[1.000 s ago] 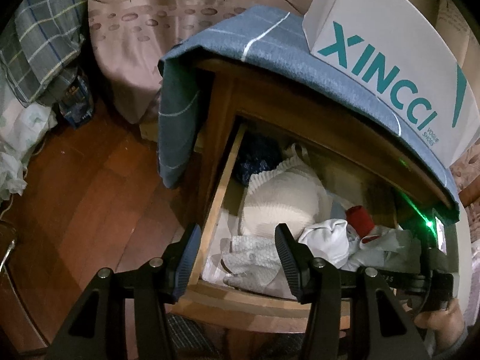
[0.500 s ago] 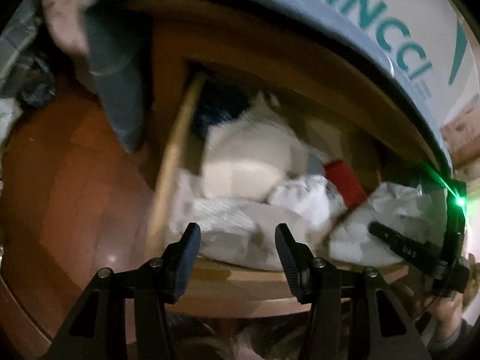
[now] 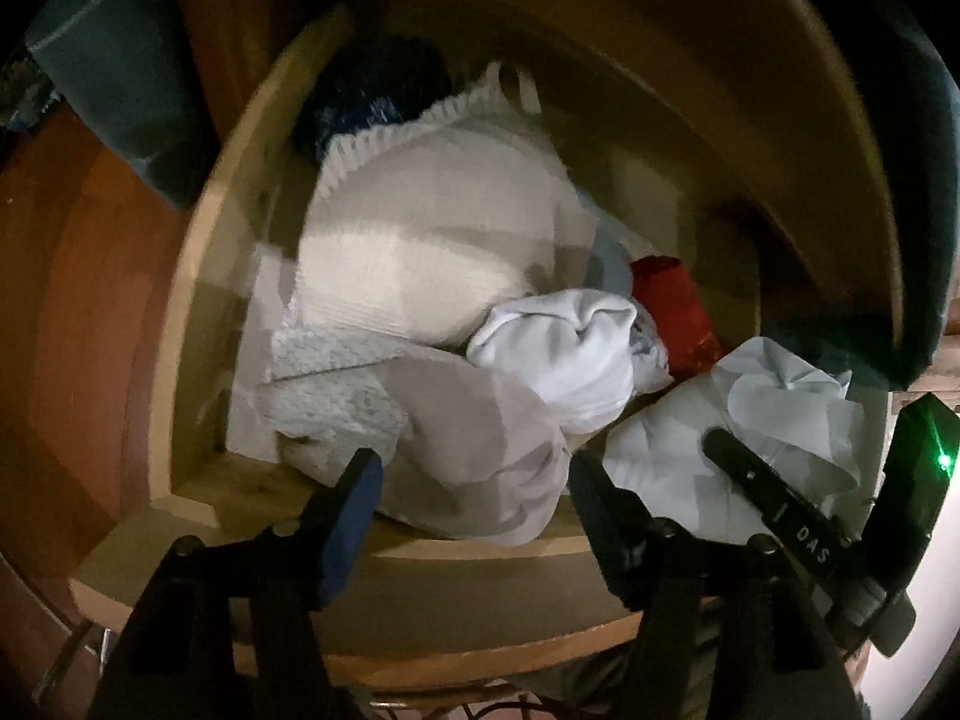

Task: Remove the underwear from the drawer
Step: 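Grasp the grey patterned and beige cloth with the left tool while the right tool holds the white cloth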

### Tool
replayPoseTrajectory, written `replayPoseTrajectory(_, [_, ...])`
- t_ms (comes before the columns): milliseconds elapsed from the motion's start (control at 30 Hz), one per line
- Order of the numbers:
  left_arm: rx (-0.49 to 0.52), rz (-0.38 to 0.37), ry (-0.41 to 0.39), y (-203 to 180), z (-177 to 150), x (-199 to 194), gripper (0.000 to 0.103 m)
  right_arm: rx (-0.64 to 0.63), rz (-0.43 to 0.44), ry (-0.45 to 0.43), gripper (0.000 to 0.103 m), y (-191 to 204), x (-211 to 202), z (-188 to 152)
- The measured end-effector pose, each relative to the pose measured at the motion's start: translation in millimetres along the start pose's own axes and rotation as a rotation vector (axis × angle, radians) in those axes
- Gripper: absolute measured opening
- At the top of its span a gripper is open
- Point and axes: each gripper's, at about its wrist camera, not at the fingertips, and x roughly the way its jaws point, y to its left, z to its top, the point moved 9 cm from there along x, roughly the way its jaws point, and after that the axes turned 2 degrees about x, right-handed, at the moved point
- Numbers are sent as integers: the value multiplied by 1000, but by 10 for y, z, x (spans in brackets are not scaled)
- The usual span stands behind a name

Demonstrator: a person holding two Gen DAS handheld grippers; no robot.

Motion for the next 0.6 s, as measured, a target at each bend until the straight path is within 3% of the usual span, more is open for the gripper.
replayPoseTrajectory(333, [4, 105, 75, -64, -14, 361, 68, -34, 16, -7, 12, 122, 70, 23])
replayPoseTrajectory(433, [-17, 92, 71, -64, 10, 374, 67, -23, 46, -10, 13, 110, 48, 18])
replayPoseTrajectory(467, [-24, 88, 59, -58, 20, 355, 59, -21, 54, -9, 13, 108, 47, 11])
replayPoseTrajectory(500, [-25, 87, 54, -41, 21, 337, 41, -20, 58, -8, 13, 110, 47, 9])
replayPoseTrajectory(600, [-3, 82, 39, 22, 11, 248, 19, -22, 67, -6, 13, 123, 46, 2])
